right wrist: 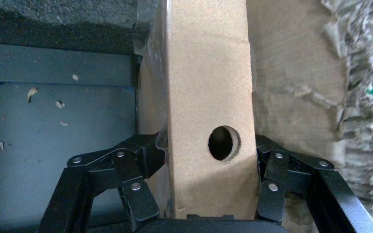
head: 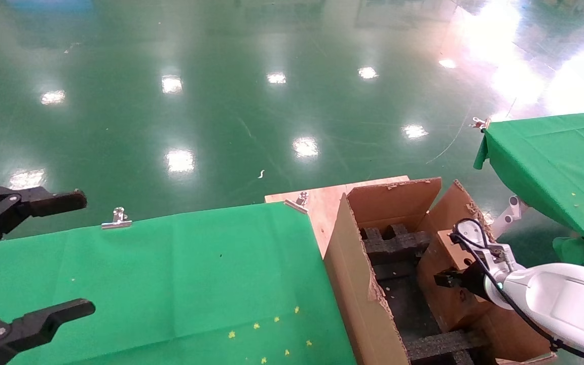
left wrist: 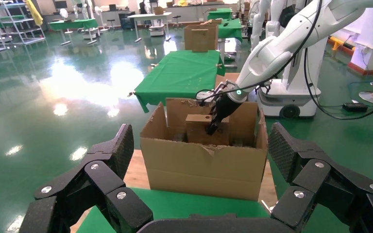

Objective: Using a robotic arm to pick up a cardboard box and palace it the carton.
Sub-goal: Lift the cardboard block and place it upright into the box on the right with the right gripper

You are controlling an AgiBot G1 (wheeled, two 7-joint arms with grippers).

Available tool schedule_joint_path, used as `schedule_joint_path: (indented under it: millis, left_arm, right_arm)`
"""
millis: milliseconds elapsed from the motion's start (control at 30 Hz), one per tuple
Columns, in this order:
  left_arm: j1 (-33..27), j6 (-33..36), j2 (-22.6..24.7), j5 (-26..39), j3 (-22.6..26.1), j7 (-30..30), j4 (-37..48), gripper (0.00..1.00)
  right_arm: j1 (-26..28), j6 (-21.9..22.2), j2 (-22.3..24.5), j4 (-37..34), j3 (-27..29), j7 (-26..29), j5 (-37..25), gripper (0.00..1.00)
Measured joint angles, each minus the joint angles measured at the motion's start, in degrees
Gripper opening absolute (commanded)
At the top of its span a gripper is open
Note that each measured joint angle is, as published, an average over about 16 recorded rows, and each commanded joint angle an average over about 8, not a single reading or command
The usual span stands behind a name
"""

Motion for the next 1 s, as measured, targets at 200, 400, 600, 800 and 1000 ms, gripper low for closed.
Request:
schedule_joint_path:
  millis: [200,400,600,800,1000]
  left_arm:
    - [0.00,0.00,0.00,0.00,0.00,0.00,0.00,1.00]
    - [0.00,0.00,0.00,0.00,0.00,0.00,0.00,1.00]
    - [0.00,0.00,0.00,0.00,0.01,0.00,0.00,1.00]
    - [0.01,-0.01,-0.01,-0.01,0.00,0.01,0.00,1.00]
    - [0.01,-0.01,-0.01,-0.01,0.00,0.01,0.01,1.00]
  right_arm:
    - [-0.75,0.70,-1.29,-2.16,-0.42,-0.28,1.37,0.00]
    - [-1.27,2.32,-3.05,-5.86,-1.00,-1.92,3.82,0.00]
    - [-1.57,4.46,-4.74,-9.80,-1.65,-4.51,6.81,0.00]
    - [-1.74,6.14,-5.78,-12.34,-2.09,-6.57,9.15,0.68]
    - [-1.77,6.80,-6.03,-13.05,-2.22,-7.33,10.09,1.00]
